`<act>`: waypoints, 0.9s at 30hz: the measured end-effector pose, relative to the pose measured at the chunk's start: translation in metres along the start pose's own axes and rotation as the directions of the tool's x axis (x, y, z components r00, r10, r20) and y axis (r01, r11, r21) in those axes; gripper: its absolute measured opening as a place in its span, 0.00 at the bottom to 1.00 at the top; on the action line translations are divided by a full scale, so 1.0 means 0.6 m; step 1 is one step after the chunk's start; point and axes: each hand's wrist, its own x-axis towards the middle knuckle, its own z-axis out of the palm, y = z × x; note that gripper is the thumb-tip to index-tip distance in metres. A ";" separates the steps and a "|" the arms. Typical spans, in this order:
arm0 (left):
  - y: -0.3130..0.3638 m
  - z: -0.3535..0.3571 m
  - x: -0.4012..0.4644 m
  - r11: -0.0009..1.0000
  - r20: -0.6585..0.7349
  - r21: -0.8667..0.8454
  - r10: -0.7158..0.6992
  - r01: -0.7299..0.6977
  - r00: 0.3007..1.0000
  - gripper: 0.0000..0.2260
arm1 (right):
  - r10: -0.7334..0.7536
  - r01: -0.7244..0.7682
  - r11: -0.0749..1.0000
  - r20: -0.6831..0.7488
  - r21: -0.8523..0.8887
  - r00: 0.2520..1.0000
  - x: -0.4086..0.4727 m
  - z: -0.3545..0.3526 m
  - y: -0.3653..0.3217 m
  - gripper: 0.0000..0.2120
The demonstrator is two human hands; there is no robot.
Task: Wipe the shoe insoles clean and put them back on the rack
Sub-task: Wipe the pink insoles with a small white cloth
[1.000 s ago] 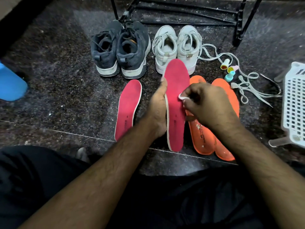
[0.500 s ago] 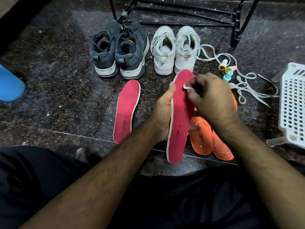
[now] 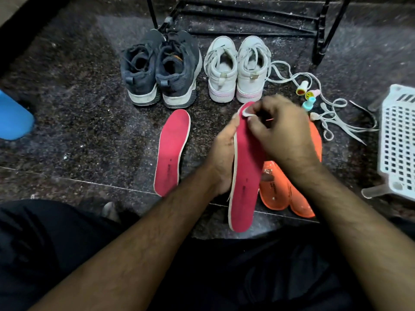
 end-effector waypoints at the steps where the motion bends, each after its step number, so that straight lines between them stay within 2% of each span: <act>1: 0.006 0.000 -0.002 0.997 -0.017 -0.066 0.029 -0.030 0.999 0.27 | -0.054 0.052 0.998 0.057 0.039 0.997 -0.005 0.007 -0.010 0.06; 3: 0.021 -0.008 -0.002 0.977 -0.085 -0.190 0.085 -0.100 0.993 0.28 | -0.150 0.140 0.988 0.211 0.065 0.966 -0.021 0.017 -0.023 0.06; 5: 0.028 -0.018 0.000 0.972 -0.133 -0.182 0.126 -0.149 0.983 0.29 | -0.111 0.098 0.994 0.317 0.056 0.942 -0.029 0.012 -0.021 0.05; 7: 0.022 -0.015 0.000 0.989 -0.099 -0.096 0.101 -0.111 0.990 0.30 | -0.022 0.025 1.000 0.270 -0.005 0.963 -0.024 0.000 -0.004 0.06; 9: 0.010 -0.005 -0.002 1.000 -0.023 0.025 0.006 -0.005 1.000 0.31 | 0.024 -0.014 0.996 0.104 -0.093 0.994 -0.009 -0.011 0.011 0.05; 11: 0.002 0.001 -0.002 0.998 0.002 0.053 -0.033 0.032 0.999 0.29 | 0.025 -0.024 0.997 0.009 -0.074 1.000 0.003 -0.011 0.010 0.05; 13: 0.006 0.001 -0.002 0.999 -0.012 -0.035 0.007 -0.008 1.000 0.28 | -0.047 0.048 0.999 0.066 0.000 0.997 0.000 0.001 -0.005 0.06; 15: 0.017 -0.003 -0.003 0.985 -0.077 -0.161 0.054 -0.066 0.996 0.27 | -0.148 0.141 0.989 0.200 0.051 0.969 -0.016 0.013 -0.019 0.07; 18: 0.026 -0.013 0.000 0.976 -0.142 -0.178 0.105 -0.130 0.984 0.26 | -0.096 0.082 0.995 0.321 0.058 0.942 -0.025 0.005 -0.019 0.08; 19: 0.024 -0.014 0.001 0.985 -0.130 -0.132 0.098 -0.115 0.987 0.26 | -0.054 0.048 0.998 0.299 0.027 0.953 -0.023 0.001 -0.012 0.08; 21: 0.015 -0.009 0.000 1.000 -0.070 -0.014 0.021 -0.022 0.997 0.28 | 0.010 0.003 0.997 0.164 -0.076 0.986 -0.013 -0.008 0.003 0.07; 23: 0.008 -0.005 -0.002 0.999 -0.049 0.024 -0.037 0.038 0.998 0.27 | 0.024 -0.020 0.995 0.040 -0.095 0.999 -0.003 -0.008 0.007 0.06; 25: 0.011 -0.002 -0.003 0.999 -0.048 -0.003 -0.034 0.034 0.998 0.25 | -0.023 0.024 0.999 0.030 -0.032 0.999 -0.002 0.001 -0.006 0.07; 27: 0.017 -0.003 -0.004 0.994 -0.061 -0.112 0.005 -0.011 0.998 0.26 | -0.136 0.136 0.991 0.130 0.010 0.982 -0.010 0.012 -0.019 0.07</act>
